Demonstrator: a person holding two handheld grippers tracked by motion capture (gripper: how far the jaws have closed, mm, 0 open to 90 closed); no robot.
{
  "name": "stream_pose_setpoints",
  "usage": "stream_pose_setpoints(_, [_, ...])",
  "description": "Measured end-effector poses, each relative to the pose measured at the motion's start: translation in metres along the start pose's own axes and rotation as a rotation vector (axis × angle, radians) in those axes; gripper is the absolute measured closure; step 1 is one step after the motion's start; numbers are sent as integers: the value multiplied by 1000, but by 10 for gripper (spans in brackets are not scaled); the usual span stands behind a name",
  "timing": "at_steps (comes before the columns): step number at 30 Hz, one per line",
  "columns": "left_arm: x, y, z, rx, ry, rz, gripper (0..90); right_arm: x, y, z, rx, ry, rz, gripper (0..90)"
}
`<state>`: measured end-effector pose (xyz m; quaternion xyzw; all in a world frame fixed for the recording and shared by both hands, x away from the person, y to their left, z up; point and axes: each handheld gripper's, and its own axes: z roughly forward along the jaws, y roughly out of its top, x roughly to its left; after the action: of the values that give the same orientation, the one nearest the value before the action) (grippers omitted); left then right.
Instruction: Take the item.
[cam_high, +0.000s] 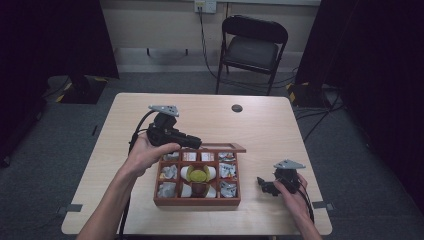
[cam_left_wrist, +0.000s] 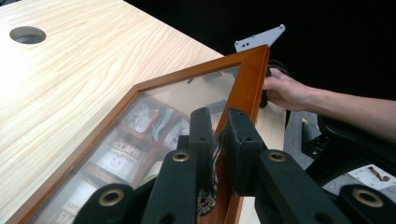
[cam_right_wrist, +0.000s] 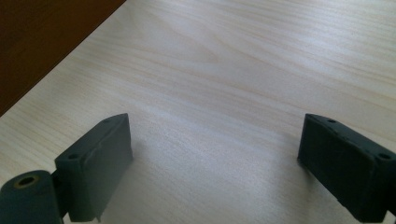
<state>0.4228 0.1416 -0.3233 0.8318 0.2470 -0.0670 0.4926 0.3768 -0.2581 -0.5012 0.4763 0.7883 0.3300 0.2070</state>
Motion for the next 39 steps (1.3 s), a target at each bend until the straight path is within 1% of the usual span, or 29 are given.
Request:
stream_pose_setpoints(1, [0, 0, 0, 2, -3, 1, 816, 0, 0, 0, -1, 1, 6, 96])
stream_pose_setpoints(3, [1, 0, 0, -1, -2, 2, 816, 1, 0, -3, -4, 3, 12, 161])
stream_pose_setpoints(5, [0, 1, 0, 0, -1, 2, 816, 1, 1, -5, -15, 12, 23, 137])
stream_pose_setpoints(6, [1, 1, 0, -2, -1, 4, 817, 1, 1, -6, -22, 16, 27, 150])
stream_pose_setpoints(8, [1, 1, -1, -3, 1, 2, 817, 1, 3, -11, -46, 14, 25, 147])
stream_pose_setpoints(10, [1, 1, -1, -7, 1, -3, 816, 3, 5, -16, -67, 28, 38, 146])
stream_pose_setpoints(12, [2, 1, -1, -14, 1, -5, 816, 5, 6, -21, -78, 55, 43, 147])
stream_pose_setpoints(13, [2, 1, -1, -15, 3, -5, 816, 7, 7, -23, -84, 70, 37, 147])
stream_pose_setpoints(14, [2, 1, -1, -15, 2, -5, 816, 8, 8, -25, -90, 75, 28, 156])
stream_pose_setpoints(15, [2, 2, -1, -14, 3, -3, 816, 10, 10, -28, -102, 94, 20, 169])
stream_pose_setpoints(17, [2, 2, -1, -11, 1, -3, 816, 13, 12, -31, -119, 123, 26, 180])
stream_pose_setpoints(18, [3, 2, -1, -11, 1, -2, 817, 14, 13, -33, -133, 146, 31, 200])
stream_pose_setpoints(23, [3, 3, -2, -10, 1, -1, 817, 23, 20, -40, -177, 200, 16, 249])
stream_pose_setpoints(25, [3, 3, -1, -10, 3, -1, 817, 29, 24, -42, -192, 220, 3, 270])
stream_pose_setpoints(28, [2, 3, -1, -10, 4, -3, 816, 41, 28, -44, -204, 253, -33, 297])
stream_pose_setpoints(32, [3, 4, -2, -5, 3, -2, 817, 57, 34, -45, -210, 315, -68, 340])
stream_pose_setpoints(35, [3, 6, -2, -4, 5, -1, 817, 67, 37, -44, -211, 349, -88, 360])
stream_pose_setpoints(39, [4, 6, -2, -1, 3, -4, 817, 81, 41, -41, -195, 388, -127, 373])
